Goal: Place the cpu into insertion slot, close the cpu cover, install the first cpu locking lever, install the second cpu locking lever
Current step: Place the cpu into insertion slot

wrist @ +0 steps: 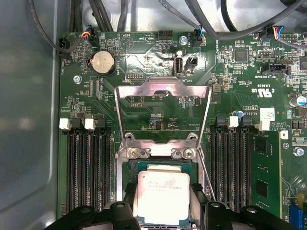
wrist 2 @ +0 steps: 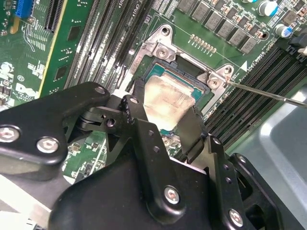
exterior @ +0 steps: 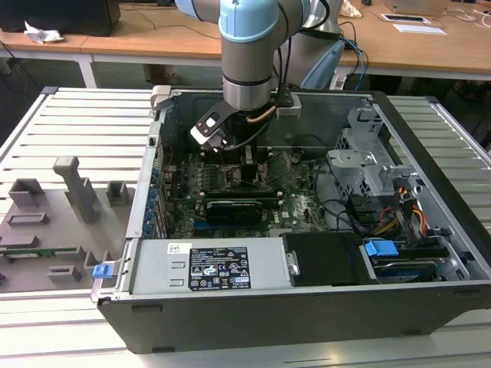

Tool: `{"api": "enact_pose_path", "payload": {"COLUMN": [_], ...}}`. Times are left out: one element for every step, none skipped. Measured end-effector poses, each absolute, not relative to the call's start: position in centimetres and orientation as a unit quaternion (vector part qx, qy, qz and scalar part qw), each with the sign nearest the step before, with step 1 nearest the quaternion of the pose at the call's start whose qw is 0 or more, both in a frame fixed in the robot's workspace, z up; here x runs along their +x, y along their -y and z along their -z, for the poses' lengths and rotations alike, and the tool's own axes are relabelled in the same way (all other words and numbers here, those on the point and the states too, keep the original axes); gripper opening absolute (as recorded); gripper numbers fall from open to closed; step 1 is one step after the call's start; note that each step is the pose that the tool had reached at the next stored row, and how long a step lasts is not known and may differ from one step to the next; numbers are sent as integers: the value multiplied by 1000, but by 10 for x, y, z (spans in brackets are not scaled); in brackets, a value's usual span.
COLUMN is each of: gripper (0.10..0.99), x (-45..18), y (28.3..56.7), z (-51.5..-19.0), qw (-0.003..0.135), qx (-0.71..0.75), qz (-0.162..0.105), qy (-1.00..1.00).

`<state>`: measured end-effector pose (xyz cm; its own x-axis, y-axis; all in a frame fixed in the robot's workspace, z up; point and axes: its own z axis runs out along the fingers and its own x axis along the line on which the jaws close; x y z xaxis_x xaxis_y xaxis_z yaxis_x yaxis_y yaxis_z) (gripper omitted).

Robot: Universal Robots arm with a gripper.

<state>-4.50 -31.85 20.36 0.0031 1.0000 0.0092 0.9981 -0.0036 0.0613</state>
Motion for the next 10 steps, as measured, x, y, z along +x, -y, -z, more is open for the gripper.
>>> {"api": "enact_pose_path", "payload": {"gripper": [522, 522, 522, 522, 522, 522, 522, 522, 522, 522], "x": [-45, -45, -45, -45, -45, -45, -45, -45, -45, -45], "y": [318, 318, 319, 318, 318, 319, 318, 318, 318, 317], "z": [-204, -204, -204, -204, -204, -204, -204, -204, -204, -204], "qw": [19, 19, 19, 20, 21, 21, 21, 21, 21, 21], "qx": [706, 703, 701, 698, 694, 691, 690, 689, 689, 689], "qz": [-25, -24, -24, -23, -22, -22, -22, -22, -22, -22], "qy": [-707, -711, -713, -715, -719, -722, -723, -724, -724, -724]}}
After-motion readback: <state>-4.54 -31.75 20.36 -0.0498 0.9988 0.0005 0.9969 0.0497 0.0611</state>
